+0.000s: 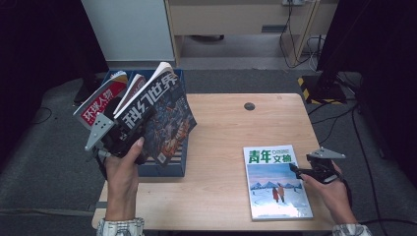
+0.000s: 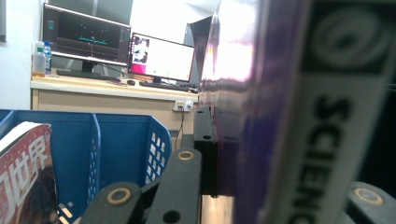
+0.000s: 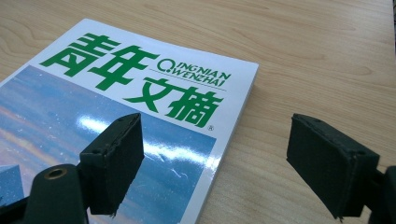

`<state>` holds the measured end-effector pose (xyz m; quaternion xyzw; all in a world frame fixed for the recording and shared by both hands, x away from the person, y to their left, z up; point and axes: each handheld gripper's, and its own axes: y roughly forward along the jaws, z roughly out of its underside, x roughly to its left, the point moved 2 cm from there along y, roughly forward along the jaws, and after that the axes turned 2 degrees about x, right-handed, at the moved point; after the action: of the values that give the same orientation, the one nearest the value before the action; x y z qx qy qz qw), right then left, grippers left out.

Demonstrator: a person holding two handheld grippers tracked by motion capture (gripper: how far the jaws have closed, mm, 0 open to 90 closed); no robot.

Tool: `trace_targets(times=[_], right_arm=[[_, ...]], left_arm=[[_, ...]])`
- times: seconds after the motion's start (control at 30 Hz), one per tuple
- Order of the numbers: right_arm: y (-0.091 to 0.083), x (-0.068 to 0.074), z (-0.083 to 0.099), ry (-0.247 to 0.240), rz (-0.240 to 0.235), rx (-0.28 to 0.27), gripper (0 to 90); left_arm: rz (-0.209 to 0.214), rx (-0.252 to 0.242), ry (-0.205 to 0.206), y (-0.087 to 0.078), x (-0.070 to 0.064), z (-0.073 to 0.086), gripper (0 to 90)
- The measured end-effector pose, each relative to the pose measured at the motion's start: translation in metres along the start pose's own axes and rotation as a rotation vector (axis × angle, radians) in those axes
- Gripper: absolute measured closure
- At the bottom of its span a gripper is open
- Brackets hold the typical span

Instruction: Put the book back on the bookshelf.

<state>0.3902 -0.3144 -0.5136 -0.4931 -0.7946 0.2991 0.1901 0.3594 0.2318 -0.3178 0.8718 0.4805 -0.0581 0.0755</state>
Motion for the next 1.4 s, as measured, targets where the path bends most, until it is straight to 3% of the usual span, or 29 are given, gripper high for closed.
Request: trace_targets(times=[0.97,1.4], right_arm=[[0.0,0.0,0.0,0.001,0.001,0.0,18.9],[0.001,0.0,0.0,-0.003,0.002,0.001,18.9]], left_arm=[[-0.063,0.019,-0.006,-0.015,0.017,-0.006,82.6],[-0.094,0.008,-0.008,-0.029,0.026,-0.017,82.6]])
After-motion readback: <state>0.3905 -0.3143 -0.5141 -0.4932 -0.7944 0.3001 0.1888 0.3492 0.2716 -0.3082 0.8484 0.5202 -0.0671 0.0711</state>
